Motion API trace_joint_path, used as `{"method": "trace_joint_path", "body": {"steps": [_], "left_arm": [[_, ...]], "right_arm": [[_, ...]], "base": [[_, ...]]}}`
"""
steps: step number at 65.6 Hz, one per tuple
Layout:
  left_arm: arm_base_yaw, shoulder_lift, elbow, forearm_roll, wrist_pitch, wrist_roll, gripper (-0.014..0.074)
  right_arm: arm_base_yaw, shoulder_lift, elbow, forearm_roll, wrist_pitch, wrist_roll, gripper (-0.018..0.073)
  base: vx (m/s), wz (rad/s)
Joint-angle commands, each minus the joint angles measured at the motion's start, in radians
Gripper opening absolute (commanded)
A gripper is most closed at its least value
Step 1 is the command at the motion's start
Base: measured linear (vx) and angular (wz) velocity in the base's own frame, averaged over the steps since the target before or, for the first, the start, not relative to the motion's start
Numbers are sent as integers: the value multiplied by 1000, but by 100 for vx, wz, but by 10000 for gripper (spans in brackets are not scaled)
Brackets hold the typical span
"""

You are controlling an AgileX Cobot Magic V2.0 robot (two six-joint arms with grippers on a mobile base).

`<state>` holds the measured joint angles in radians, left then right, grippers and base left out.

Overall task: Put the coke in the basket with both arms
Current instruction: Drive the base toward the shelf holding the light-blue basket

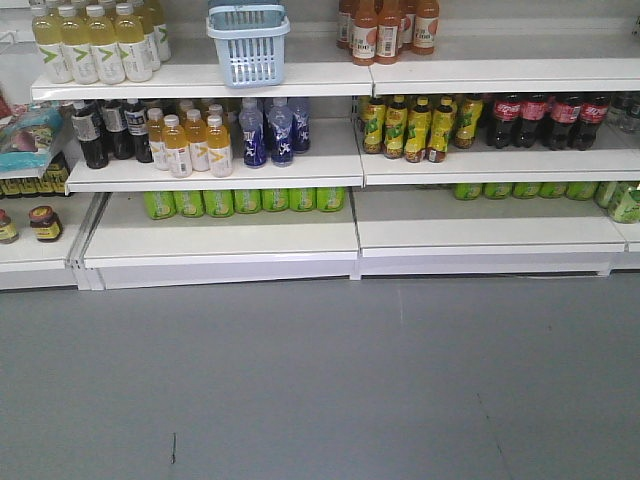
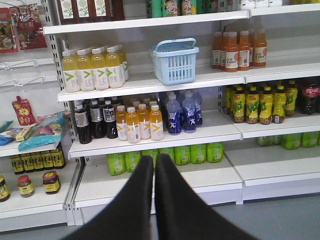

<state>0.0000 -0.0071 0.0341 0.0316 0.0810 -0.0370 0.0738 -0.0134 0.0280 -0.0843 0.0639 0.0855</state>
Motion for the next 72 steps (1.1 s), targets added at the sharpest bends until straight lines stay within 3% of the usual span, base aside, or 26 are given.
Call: {"method": "trace_joint_path", "body": {"steps": [1,72], "left_arm": [[-2,-19,-2,-7,-70,-7,-6],[-2,-19,-2,-7,-70,-7,-6]], "right_arm": [[-4,-15,11,-5,-71,-1,-9],[-4,-15,11,-5,-71,-1,-9]], "base": [[3,-3],[7,2]]}}
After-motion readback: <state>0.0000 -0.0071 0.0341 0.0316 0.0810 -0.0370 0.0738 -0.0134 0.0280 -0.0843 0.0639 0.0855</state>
